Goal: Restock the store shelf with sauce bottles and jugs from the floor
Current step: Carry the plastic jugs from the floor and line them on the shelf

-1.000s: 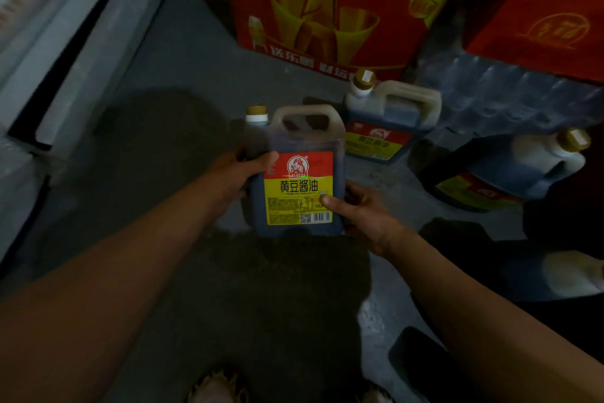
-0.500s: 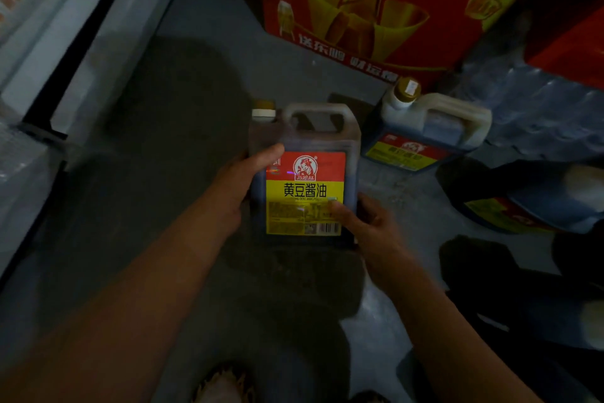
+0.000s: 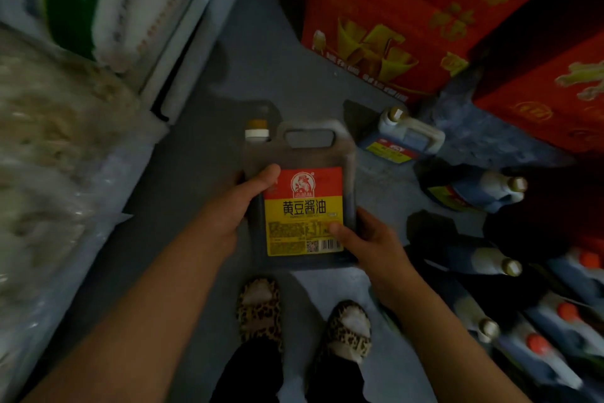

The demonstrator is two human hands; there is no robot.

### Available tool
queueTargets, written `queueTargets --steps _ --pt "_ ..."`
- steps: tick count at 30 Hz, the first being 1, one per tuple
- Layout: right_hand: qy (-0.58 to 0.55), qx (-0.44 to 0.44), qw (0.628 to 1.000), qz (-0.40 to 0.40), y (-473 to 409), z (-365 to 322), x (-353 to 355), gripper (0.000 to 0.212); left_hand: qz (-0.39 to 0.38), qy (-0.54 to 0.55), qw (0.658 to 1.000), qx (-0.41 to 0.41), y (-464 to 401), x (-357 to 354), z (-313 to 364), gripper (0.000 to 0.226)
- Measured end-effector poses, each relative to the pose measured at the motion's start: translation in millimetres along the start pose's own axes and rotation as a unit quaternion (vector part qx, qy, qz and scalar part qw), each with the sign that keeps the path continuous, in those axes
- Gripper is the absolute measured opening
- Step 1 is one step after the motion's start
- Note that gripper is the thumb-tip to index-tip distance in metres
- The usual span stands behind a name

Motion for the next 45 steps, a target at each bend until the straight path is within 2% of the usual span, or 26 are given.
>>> queueTargets --steps 5,9,12,16,18,21,22,26,30,34,39,45 --pt "0.016 0.018 0.999 -0.022 61 -79 -23 0.052 0.019 0.016 0.999 -0.024 76 23 74 0.034" --pt "0.032 0.057 0.995 -0.072 117 -158 -46 0.043 0.033 0.027 0.997 -0.06 145 45 150 0.034" --pt "0.051 0.103 0.989 -0.094 160 -225 -63 0.047 0.046 0.029 0.995 -0.087 202 61 211 0.038" --pt "0.091 0.196 0.967 -0.136 224 -323 -85 0.03 0.1 0.045 0.983 -0.146 293 77 293 0.021" --pt "0.098 0.236 0.954 -0.155 259 -369 -94 0.034 0.12 0.042 0.976 -0.178 340 87 330 0.039" --pt "0.098 0.299 0.932 -0.18 311 -433 -111 0.046 0.15 0.057 0.96 -0.231 416 102 379 0.091" --pt "0.097 0.314 0.925 -0.192 327 -452 -117 0.048 0.155 0.063 0.954 -0.248 439 108 393 0.098" --pt "0.107 0.363 0.891 -0.252 383 -513 -151 0.046 0.184 0.074 0.926 -0.322 530 130 437 0.063" --pt "0.112 0.4 0.857 -0.305 421 -554 -208 0.039 0.235 0.078 0.896 -0.37 598 172 465 0.065" --pt "0.108 0.425 0.825 -0.355 451 -580 -280 0.045 0.287 0.084 0.866 -0.401 644 230 480 0.064" --pt "0.094 0.419 0.805 -0.41 459 -597 -378 0.052 0.345 0.109 0.826 -0.433 668 306 492 0.046" --pt "0.124 0.414 0.789 -0.436 436 -605 -466 0.055 0.369 0.141 0.803 -0.445 646 372 498 0.034"
Point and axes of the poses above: each hand's wrist, its own y-axis away from the middle knuckle, its own x-axis out of the back of the hand, z = x × y, the point moved 4 cm from there along -y, towards the middle knuckle, and after that the axes turned 3 degrees about z, right-handed, at the moved point
